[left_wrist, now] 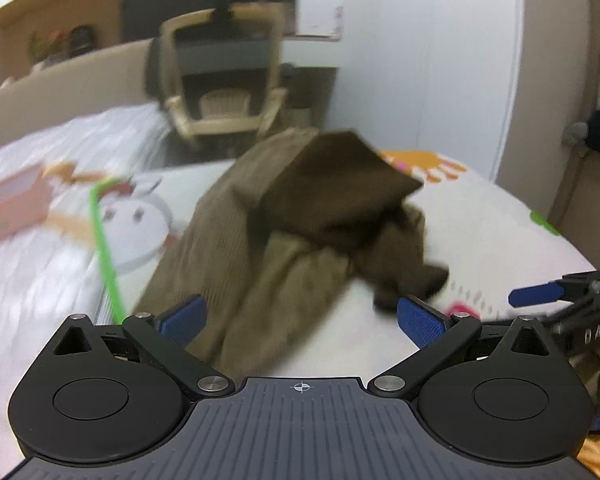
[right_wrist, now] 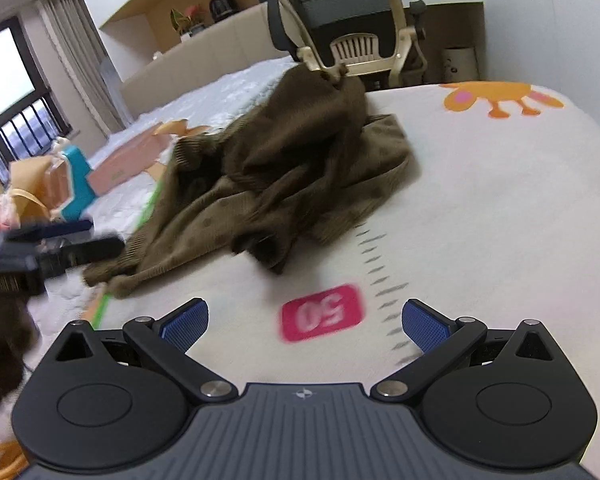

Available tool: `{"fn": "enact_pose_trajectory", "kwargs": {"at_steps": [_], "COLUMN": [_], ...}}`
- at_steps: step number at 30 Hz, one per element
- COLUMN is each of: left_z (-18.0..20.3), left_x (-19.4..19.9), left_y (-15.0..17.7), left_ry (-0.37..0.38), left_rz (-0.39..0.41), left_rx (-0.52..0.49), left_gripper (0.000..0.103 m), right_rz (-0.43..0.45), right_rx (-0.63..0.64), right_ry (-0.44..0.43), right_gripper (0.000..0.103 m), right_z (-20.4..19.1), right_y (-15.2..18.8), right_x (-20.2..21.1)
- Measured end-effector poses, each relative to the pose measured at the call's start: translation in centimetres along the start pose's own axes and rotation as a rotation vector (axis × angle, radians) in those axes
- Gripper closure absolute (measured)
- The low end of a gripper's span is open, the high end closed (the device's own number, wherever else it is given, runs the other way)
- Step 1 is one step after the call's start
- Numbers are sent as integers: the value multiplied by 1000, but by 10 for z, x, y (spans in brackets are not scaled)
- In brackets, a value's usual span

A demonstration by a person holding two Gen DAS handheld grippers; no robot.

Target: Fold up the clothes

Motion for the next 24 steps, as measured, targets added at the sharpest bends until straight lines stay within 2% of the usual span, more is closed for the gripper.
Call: {"fn": "enact_pose_trajectory", "kwargs": {"at_steps": [3,5,8,11,12,15,17,18,20,21,24], "left_z": [-7,-13,-31,-55,-62,-79,-84,-86,-88,-89,-94], "left_x": [-25,-45,-75,-100,-103,-112,-116,-118,-127,-131,-145], "left_y": [-25,-40,-58,-66,-65,-58,-51,-47,-41,-39,-35], "left_ry": [30,48,31,59,88,167,212,233,209,197,168], "left_rz": [2,-4,-19,-55,-63,-86,-102,-109,-127,-135,-153], "left_rx": [-47,-76,-71,-2,33,110,132,143,140,139,180], "left_gripper": [0,0,0,0,0,0,0,0,0,0,0], "right_rz": [-48,-36,-58,-150,-171,-102,22,74,87,85,46], "right_rx": [-47,-71,-93,34,81,112,96,100,104,84,53], "right_ry": [26,10,36,97,90,44,57,35,-2,-7,-28], "right_gripper": [0,0,0,0,0,0,0,4,27,41,42], "right_z": [17,20,19,8,6,9,18,21,29,33,41], "right_y": [-3,-6,-8,-9,-16,-56,-100,-122,-156,-167,-179], "right_x": [-15,-19,-23,-31,-34,-34,-36,-41,-69,-86,-137]}}
Point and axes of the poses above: each gripper's, at about its wrist camera, not at the fingertips, and x roughly against the way its jaws point, z to its right, y to its underside, the point moved 8 cm from there along -x, roughly the way its jaws point, and after that the axes turned 4 degrees about -z, right-handed, at the moved point
